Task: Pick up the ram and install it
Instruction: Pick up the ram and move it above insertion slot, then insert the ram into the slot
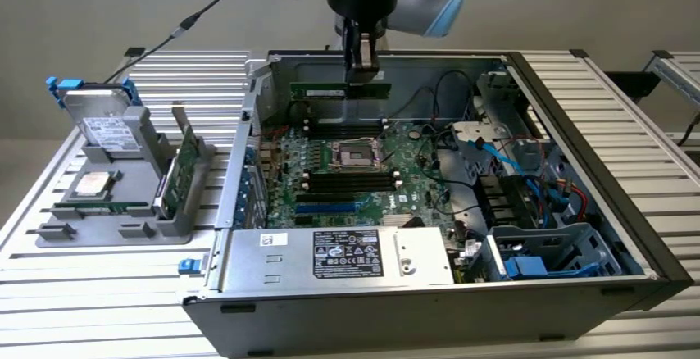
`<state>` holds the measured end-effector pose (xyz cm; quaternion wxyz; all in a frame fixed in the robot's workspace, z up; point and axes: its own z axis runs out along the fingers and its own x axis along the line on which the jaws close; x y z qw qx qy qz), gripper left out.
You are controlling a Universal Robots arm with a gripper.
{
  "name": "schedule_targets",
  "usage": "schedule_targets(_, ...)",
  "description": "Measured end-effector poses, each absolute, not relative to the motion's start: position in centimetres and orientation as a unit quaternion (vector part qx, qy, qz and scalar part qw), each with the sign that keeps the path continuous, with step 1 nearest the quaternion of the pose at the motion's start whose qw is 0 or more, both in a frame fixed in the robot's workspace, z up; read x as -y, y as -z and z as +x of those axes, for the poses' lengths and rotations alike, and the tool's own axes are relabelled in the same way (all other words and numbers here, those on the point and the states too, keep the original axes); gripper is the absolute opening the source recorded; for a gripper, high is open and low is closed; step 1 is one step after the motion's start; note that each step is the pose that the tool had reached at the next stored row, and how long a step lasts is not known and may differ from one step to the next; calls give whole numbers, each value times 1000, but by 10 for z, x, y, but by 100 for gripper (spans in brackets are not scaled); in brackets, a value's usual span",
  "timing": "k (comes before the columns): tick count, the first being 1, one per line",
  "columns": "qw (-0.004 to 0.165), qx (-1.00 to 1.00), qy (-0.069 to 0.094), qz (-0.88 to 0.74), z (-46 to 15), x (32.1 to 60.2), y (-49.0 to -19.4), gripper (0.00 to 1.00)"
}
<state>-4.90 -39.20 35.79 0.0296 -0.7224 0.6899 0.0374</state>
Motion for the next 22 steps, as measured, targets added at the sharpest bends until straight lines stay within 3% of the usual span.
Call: schedule_targets(22,30,-689,-36,-723,-49,395,-347,14)
